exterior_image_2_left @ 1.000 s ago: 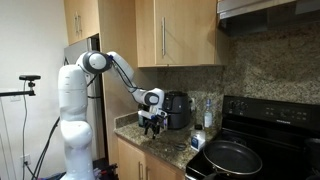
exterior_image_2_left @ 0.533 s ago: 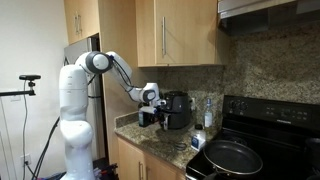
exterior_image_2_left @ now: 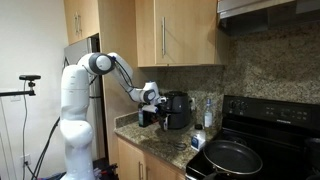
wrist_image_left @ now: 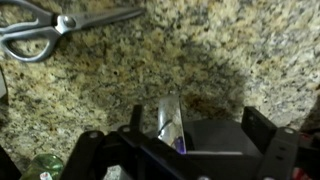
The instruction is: Close the air fryer
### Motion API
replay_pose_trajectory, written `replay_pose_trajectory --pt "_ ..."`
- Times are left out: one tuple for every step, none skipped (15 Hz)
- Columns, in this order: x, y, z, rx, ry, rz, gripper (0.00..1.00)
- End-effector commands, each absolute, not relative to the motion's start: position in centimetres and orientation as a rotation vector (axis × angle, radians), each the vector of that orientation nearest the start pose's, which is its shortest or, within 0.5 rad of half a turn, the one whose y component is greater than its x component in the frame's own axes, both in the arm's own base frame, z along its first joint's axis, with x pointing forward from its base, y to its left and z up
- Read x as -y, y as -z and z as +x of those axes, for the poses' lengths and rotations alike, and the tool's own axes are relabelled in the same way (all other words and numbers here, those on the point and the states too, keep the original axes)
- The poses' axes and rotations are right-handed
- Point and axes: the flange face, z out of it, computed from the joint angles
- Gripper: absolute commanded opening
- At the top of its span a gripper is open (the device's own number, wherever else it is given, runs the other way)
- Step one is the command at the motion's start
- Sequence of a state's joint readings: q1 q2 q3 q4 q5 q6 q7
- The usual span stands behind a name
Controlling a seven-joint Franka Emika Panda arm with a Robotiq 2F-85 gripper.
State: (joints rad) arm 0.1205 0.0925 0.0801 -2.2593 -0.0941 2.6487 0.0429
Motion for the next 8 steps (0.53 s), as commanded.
replay_pose_trajectory --pt "-11.4 -35.5 56.6 0.392 0.783 -3.006 1.0" --pt "-11.6 -35.7 57.0 0.373 0.885 -2.96 1.0" --pt "-11.7 -35.6 57.3 0.371 0.962 -2.921 1.0" --pt "-11.8 -35.5 57.4 0.364 1.0 -2.9 1.0" --pt "-12.0 -35.3 57.5 0.34 1.015 -2.882 1.0" --pt "-12.2 -34.8 57.4 0.319 1.008 -2.875 1.0" --pt "-12.2 -34.6 57.5 0.299 1.009 -2.872 1.0" --pt "-12.2 -35.1 57.2 0.32 0.988 -2.89 1.0"
